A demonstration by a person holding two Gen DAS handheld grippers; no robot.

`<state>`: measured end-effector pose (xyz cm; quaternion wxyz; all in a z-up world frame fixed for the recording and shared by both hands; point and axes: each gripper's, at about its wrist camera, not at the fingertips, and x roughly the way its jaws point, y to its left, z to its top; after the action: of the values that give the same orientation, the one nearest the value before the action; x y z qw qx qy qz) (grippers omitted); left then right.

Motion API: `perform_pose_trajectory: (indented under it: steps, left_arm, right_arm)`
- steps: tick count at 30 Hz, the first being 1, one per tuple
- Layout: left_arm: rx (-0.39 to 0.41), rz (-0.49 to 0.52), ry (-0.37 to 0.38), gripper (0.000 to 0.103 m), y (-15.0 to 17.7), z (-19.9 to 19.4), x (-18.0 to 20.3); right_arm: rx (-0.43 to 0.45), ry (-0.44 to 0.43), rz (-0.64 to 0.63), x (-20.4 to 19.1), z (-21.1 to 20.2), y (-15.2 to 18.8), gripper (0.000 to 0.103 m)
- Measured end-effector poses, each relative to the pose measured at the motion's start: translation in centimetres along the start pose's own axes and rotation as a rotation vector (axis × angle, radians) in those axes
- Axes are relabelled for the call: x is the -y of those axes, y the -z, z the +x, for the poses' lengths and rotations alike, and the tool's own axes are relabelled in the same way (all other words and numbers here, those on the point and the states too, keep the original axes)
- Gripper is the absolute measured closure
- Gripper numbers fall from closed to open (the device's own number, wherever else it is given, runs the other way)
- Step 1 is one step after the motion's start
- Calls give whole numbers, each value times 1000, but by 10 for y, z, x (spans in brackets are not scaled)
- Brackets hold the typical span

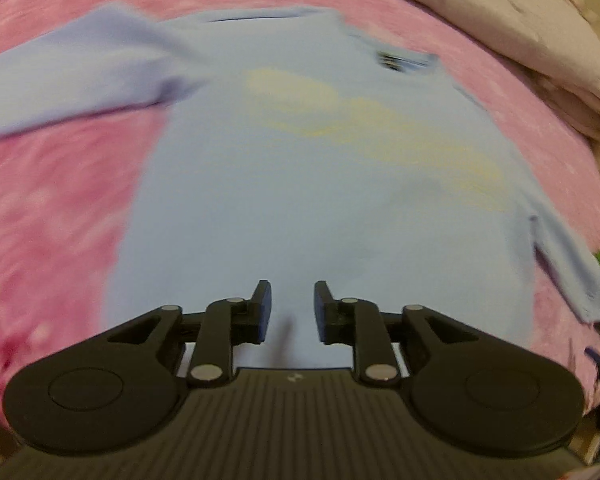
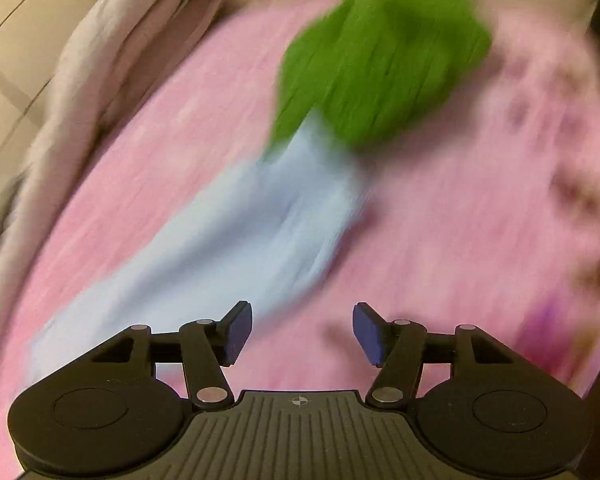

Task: Fold clothes

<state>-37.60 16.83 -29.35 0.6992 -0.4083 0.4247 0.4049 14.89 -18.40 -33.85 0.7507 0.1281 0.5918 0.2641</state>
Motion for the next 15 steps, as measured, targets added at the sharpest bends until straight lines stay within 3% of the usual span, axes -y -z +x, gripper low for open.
perform_pose_trajectory:
  steps: [3,6,10,15]
  left_arm:
    - [13,-66,-64,79,20,-16,-36]
    - [18,-136,-100,77,33,-21,-71]
    - [6,-186,-103,76,48,-18,-104]
    - [-36,-291,103,74,60,9,-120]
  right_arm:
    - [-256,-124,-97,-29,17,57,43]
    - [-384,-158,-231,-56,31,107,43]
    - [-439,-158,-324,-75,46,144,43]
    - [-376,-103,-354,-84,45,169,44]
